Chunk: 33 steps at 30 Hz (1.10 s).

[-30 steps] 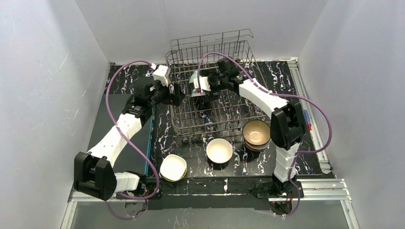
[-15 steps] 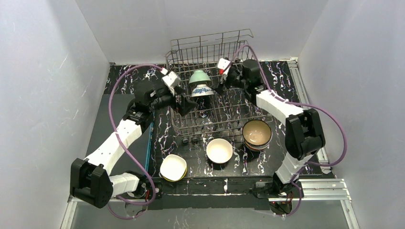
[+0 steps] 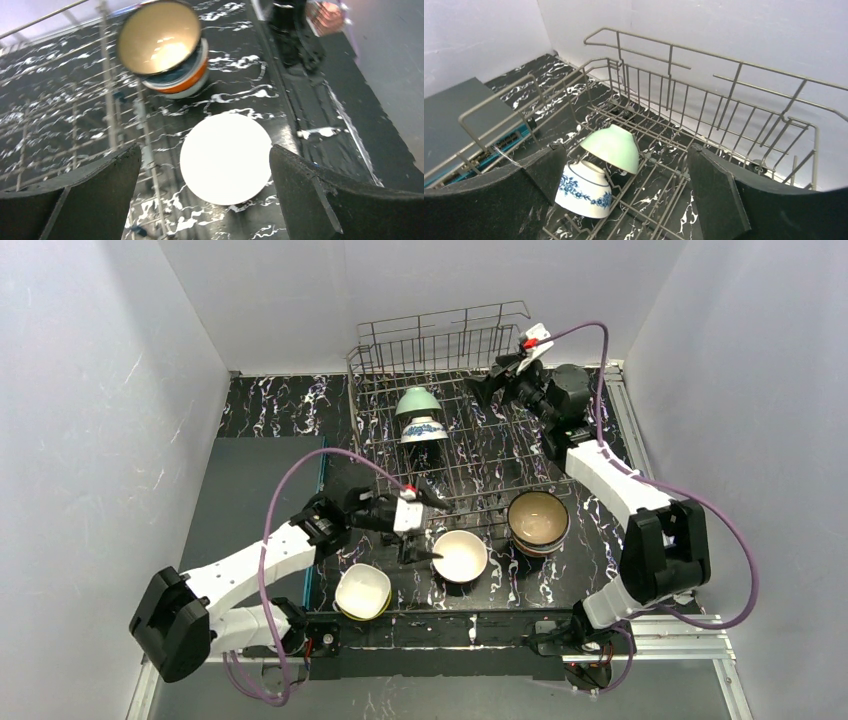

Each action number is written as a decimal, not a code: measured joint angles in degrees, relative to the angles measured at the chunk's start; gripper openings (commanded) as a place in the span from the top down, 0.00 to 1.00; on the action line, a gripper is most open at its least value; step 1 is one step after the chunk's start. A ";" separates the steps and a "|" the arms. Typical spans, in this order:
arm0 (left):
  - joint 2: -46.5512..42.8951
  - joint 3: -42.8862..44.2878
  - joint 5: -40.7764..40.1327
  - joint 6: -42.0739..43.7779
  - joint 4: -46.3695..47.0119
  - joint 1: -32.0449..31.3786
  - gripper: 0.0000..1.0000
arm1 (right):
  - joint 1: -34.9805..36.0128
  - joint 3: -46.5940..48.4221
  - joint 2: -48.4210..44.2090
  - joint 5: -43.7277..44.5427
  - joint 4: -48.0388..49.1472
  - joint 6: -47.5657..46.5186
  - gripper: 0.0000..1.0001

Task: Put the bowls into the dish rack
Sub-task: Pick up the bowl from the center of the board.

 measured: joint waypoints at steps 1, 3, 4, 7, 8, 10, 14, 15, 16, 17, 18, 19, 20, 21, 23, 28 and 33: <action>0.00 -0.52 0.26 2.29 -0.66 -1.53 0.02 | 0.00 0.00 -0.87 0.90 -0.35 0.66 0.01; 0.00 -0.85 0.48 6.58 -2.86 -4.48 0.02 | 0.02 0.00 -2.19 2.36 -1.57 1.77 0.01; 0.02 -0.76 0.44 9.14 -4.20 -6.08 0.02 | 0.02 0.11 -2.58 3.17 -2.58 2.19 0.01; 1.27 0.68 -1.29 16.22 -11.06 -10.93 0.05 | 0.02 0.52 -2.71 4.83 -6.67 3.08 0.01; 2.56 1.73 -2.62 18.25 -13.68 -12.83 0.06 | 0.02 0.52 -2.69 5.07 -7.98 3.17 0.01; 5.38 3.54 -5.35 21.03 -17.53 -15.87 0.08 | 0.02 0.52 -2.58 5.33 -10.49 3.26 0.01; 10.80 5.29 -12.00 24.20 -23.10 -20.48 0.11 | 0.02 0.52 -2.38 5.66 -14.27 3.43 0.01; 11.67 5.42 -13.42 24.37 -24.02 -20.90 0.12 | 0.02 0.61 -2.38 5.75 -15.10 3.45 0.01; 12.50 5.66 -14.75 24.46 -24.87 -21.09 0.13 | 0.02 0.66 -2.38 5.77 -15.47 3.45 0.01; 13.33 5.97 -16.06 24.52 -25.55 -21.18 0.14 | 0.04 0.83 -2.38 5.79 -16.17 3.45 0.01; 14.14 6.34 -17.27 24.50 -26.05 -21.31 0.15 | 0.04 0.94 -2.38 5.86 -16.48 3.45 0.01; 14.80 6.69 -18.14 24.50 -26.25 -21.49 0.16 | 0.02 1.01 -2.38 5.92 -16.57 3.45 0.01; 15.85 7.28 -19.61 24.35 -26.60 -21.57 0.17 | 0.02 1.09 -2.38 5.95 -16.68 3.48 0.01; 16.68 7.72 -20.61 24.26 -26.67 -21.77 0.17 | 0.02 1.16 -2.38 5.95 -16.74 3.45 0.01; 18.58 8.59 -22.82 24.00 -26.71 -22.34 0.20 | 0.04 1.16 -2.38 5.92 -16.74 3.48 0.01; 22.18 10.05 -27.71 23.21 -27.67 -24.09 0.33 | 0.04 1.16 -2.38 5.11 -16.63 3.45 0.01; 22.97 10.62 -31.04 23.15 -28.76 -25.22 0.48 | 0.04 1.16 -2.38 4.57 -16.24 3.45 0.01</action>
